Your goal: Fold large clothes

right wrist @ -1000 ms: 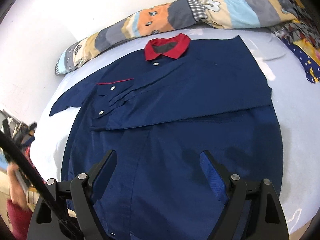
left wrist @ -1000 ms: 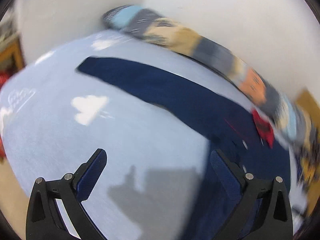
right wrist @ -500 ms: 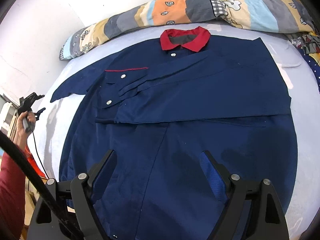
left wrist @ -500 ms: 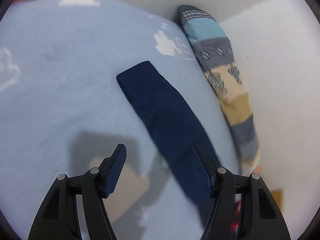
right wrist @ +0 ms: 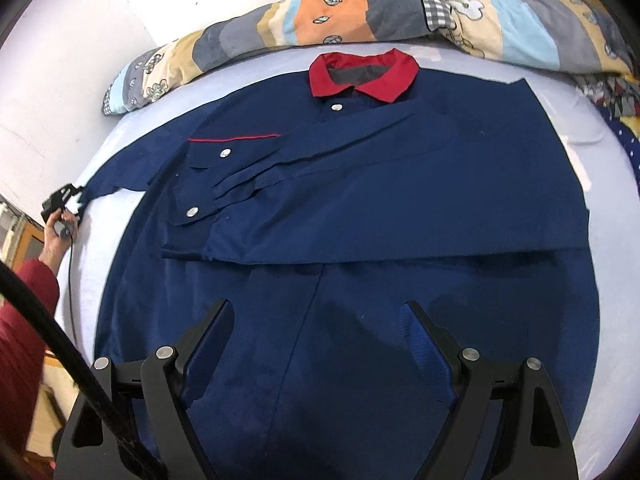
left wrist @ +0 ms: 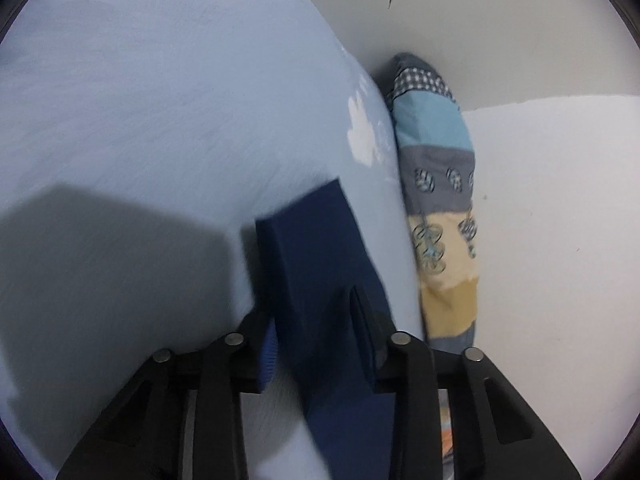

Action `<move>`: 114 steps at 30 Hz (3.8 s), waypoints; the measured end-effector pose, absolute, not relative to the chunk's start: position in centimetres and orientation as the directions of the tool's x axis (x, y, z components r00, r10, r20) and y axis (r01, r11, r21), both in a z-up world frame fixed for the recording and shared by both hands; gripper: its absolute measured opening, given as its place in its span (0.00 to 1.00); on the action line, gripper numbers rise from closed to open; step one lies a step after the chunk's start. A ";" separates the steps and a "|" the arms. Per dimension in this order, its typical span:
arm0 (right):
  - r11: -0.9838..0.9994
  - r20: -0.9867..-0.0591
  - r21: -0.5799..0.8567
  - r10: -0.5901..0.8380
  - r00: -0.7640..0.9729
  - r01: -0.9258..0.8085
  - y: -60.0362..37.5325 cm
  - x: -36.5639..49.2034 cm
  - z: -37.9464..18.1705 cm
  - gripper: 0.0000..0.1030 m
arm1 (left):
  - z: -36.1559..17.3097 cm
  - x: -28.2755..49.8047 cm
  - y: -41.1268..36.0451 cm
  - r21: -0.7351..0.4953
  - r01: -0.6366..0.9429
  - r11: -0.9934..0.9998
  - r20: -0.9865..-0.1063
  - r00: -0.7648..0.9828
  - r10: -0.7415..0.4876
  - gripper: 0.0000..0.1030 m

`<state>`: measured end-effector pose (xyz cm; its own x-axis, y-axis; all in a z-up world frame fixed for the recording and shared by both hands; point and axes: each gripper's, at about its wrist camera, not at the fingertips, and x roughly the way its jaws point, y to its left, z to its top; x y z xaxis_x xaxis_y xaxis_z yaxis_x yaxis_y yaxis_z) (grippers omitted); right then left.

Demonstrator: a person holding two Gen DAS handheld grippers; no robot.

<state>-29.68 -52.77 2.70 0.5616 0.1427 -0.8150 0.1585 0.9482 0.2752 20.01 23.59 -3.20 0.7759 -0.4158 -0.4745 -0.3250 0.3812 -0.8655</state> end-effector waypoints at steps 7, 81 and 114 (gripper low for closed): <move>0.940 -0.826 0.278 0.129 0.549 0.197 -53.7 -28.9 2.0 0.86 | -0.1 21.0 22.2 -0.871 -0.229 0.434 -0.412 0.821 -0.395 0.08; 0.855 -0.886 0.207 -0.041 0.462 0.475 -65.4 -29.9 -0.9 0.51 | 0.1 -4.5 -26.4 -0.099 0.463 0.881 -0.880 0.372 -0.295 0.85; 0.889 -0.863 0.186 -0.056 0.503 0.418 -62.4 -30.2 1.3 0.63 | 2.7 -7.3 -28.2 0.053 0.521 0.852 -0.883 0.423 -0.204 0.88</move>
